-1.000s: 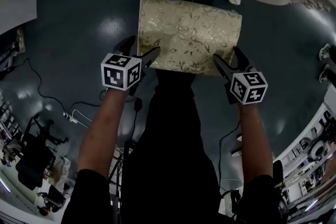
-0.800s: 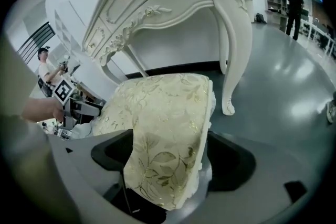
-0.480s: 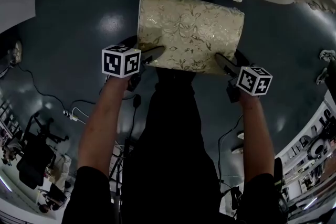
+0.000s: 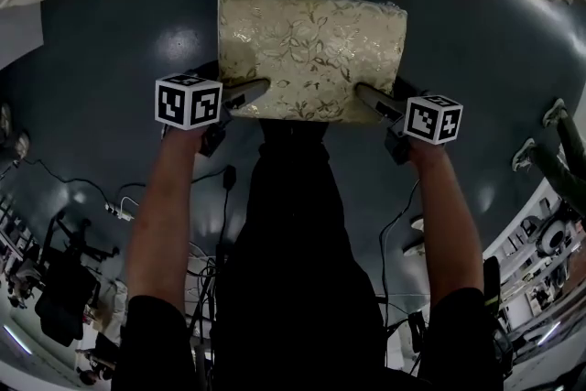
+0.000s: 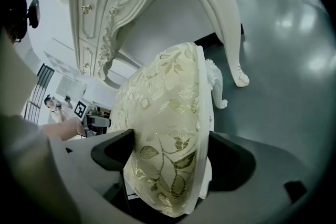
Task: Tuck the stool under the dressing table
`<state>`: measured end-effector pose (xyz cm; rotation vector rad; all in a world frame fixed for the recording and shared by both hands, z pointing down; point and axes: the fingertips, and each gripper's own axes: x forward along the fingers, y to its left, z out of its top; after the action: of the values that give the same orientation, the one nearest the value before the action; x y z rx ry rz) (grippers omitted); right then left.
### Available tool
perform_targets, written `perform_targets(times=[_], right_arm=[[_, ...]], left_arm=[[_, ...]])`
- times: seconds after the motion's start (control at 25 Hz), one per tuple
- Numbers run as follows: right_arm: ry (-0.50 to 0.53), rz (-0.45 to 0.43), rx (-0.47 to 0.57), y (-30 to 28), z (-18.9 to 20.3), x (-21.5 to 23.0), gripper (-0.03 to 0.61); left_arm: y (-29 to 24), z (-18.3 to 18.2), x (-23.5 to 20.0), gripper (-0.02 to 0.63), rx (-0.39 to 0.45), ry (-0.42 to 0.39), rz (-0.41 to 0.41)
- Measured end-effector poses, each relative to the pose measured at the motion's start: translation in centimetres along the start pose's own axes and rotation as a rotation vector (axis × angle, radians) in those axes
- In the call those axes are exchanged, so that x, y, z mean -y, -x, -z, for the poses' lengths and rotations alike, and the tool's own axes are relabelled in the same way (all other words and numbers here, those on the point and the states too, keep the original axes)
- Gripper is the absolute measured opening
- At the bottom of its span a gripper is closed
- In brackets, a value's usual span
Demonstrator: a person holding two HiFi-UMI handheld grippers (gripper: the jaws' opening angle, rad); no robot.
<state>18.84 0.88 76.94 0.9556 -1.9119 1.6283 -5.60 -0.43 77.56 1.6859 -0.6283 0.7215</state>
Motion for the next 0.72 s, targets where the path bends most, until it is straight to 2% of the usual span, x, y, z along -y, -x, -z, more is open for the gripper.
perform_targets(times=[0.2, 0.44, 0.72], right_arm=[[-0.004, -0.004, -0.019, -0.1, -1.7, -1.2, 0.419], [-0.013, 0.004, -0.011, -0.2, -1.8, -1.7, 0.419], [-0.052, -0.013, 0.082, -0.2, -2.7, -2.7, 0.419]], left_arm=[[0.9, -1.4, 0.1, 0.500, 0.000, 0.002, -0.002], [1.3, -1.9, -0.2, 0.500, -0.013, -0.011, -0.005], [2.6, -3.7, -0.3, 0.505, 0.030, -0.021, -0.005]])
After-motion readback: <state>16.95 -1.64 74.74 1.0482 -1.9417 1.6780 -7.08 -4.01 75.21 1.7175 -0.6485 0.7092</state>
